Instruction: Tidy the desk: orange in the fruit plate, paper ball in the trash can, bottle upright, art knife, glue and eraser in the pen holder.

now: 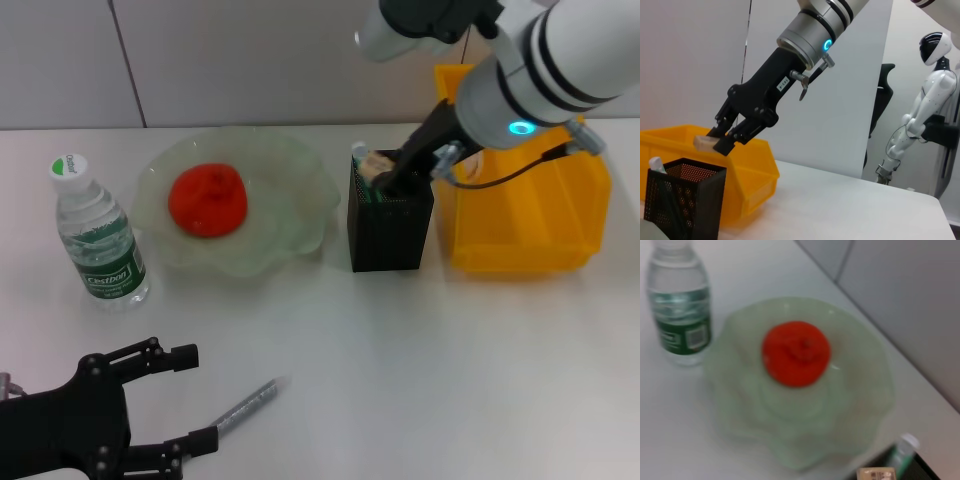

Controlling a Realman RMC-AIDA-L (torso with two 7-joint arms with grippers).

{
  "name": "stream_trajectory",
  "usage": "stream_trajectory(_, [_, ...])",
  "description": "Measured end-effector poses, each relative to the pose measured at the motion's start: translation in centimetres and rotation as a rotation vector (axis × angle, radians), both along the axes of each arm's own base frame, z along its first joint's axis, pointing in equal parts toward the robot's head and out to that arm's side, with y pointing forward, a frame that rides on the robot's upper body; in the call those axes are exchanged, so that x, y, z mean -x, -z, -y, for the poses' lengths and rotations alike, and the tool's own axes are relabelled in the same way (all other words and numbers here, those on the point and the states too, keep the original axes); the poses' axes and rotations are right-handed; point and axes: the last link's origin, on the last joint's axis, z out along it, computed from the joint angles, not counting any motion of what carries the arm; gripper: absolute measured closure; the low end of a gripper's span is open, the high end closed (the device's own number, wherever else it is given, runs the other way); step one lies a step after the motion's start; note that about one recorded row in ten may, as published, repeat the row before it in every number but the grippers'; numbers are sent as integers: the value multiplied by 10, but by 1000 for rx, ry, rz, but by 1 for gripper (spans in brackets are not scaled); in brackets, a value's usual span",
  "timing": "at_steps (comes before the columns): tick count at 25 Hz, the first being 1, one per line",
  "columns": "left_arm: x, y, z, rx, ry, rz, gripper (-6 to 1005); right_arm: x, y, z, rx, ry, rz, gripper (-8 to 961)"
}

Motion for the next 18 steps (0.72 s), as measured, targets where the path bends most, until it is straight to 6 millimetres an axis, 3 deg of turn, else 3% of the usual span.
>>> stream_trajectory(9, [-2, 0, -2, -1, 1, 3, 135, -27, 0, -13, -76, 47, -1, 598])
stream_trajectory(18, [-2, 0, -2, 8, -3, 7, 136, -34, 3, -20, -90, 72, -12, 563])
